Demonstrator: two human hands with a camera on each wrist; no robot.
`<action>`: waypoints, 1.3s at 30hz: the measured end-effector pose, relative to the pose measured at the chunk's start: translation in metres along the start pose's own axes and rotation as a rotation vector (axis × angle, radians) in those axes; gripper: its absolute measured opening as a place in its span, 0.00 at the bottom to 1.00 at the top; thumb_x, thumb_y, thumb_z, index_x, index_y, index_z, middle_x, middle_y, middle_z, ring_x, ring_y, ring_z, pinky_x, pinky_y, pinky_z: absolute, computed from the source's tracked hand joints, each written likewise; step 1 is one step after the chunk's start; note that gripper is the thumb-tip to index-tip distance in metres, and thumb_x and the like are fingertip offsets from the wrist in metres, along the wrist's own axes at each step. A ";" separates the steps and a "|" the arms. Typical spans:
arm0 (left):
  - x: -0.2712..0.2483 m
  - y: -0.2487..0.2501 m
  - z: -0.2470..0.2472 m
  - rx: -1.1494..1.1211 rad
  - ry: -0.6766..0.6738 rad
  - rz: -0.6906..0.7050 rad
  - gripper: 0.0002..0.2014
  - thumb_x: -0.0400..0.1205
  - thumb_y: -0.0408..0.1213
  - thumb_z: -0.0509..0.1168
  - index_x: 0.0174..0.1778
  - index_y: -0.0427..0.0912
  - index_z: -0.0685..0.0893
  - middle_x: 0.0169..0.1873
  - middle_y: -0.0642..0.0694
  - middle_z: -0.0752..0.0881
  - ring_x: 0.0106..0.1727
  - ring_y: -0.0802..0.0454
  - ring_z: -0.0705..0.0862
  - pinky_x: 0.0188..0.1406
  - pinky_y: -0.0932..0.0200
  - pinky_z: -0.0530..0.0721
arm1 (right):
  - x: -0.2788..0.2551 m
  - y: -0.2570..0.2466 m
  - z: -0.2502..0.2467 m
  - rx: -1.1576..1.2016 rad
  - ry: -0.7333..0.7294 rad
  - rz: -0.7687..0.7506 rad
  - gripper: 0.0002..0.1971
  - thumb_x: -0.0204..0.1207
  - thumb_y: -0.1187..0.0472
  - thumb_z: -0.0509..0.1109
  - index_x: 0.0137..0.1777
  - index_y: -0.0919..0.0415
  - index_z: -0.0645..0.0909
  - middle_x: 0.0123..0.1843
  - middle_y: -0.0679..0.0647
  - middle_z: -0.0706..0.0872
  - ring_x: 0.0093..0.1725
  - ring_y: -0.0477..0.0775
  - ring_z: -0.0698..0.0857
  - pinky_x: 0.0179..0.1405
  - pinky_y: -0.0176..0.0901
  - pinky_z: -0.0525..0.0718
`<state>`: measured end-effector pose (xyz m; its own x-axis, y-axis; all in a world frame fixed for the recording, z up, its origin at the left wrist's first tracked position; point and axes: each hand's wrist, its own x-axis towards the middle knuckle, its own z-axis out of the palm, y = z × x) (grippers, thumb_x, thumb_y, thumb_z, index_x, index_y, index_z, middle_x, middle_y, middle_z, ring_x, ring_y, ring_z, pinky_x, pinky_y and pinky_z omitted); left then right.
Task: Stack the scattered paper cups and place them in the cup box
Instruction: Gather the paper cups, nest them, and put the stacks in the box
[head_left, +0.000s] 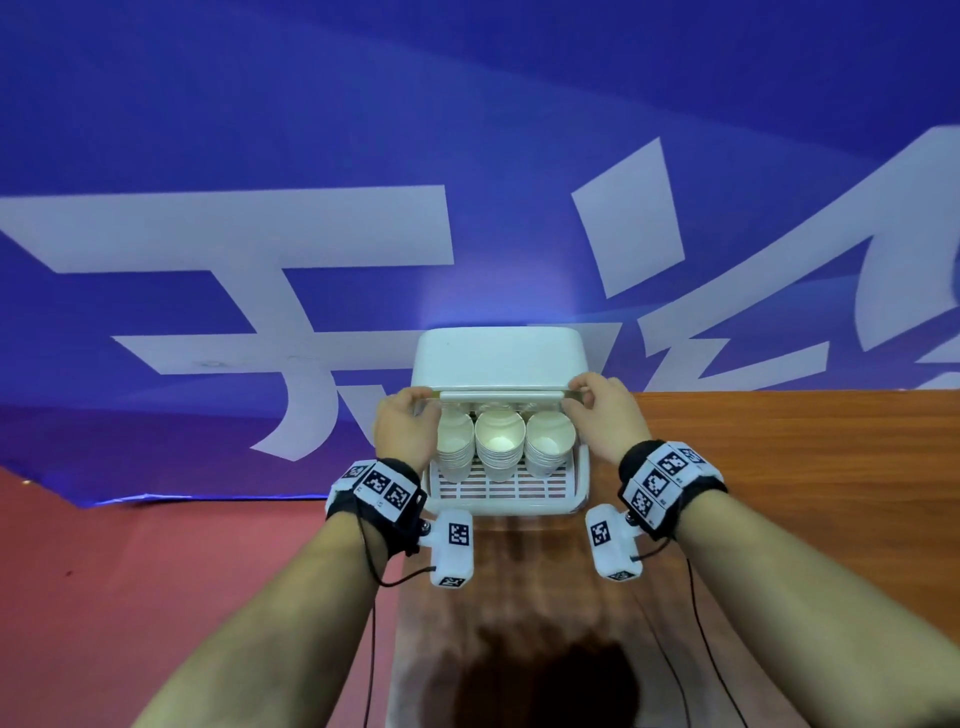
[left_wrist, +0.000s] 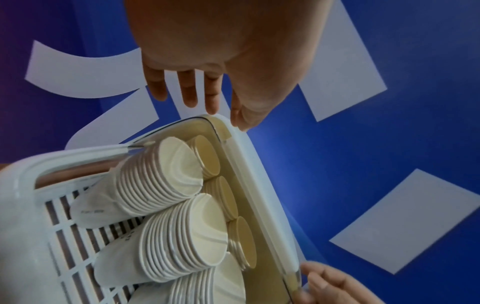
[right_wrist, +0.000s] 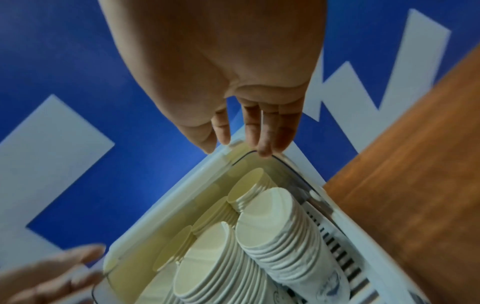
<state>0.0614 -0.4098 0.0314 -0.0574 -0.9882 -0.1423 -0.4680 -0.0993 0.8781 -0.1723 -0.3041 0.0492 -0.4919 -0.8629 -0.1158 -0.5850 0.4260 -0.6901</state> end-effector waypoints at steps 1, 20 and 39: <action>0.002 0.001 0.002 0.042 -0.022 0.044 0.09 0.78 0.42 0.69 0.53 0.51 0.88 0.56 0.44 0.84 0.54 0.47 0.83 0.63 0.48 0.81 | 0.003 -0.002 0.002 -0.029 -0.001 -0.026 0.10 0.81 0.55 0.67 0.61 0.51 0.80 0.52 0.51 0.77 0.48 0.50 0.79 0.51 0.43 0.75; -0.008 0.000 0.006 0.218 -0.104 0.059 0.13 0.82 0.42 0.66 0.62 0.50 0.85 0.62 0.41 0.77 0.63 0.42 0.79 0.69 0.48 0.77 | -0.007 -0.010 0.012 -0.177 0.040 -0.048 0.03 0.79 0.57 0.67 0.46 0.48 0.80 0.40 0.46 0.82 0.44 0.54 0.82 0.42 0.51 0.84; -0.086 -0.055 0.004 0.252 -0.164 -0.044 0.19 0.83 0.37 0.63 0.71 0.37 0.81 0.69 0.41 0.82 0.71 0.44 0.78 0.71 0.55 0.71 | -0.077 0.030 0.050 0.043 -0.110 0.203 0.15 0.80 0.67 0.61 0.60 0.57 0.86 0.58 0.56 0.87 0.52 0.56 0.85 0.51 0.44 0.86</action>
<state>0.0892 -0.3190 -0.0067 -0.1637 -0.9495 -0.2675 -0.6762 -0.0894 0.7313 -0.1199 -0.2388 0.0020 -0.5217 -0.7861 -0.3313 -0.4517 0.5840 -0.6744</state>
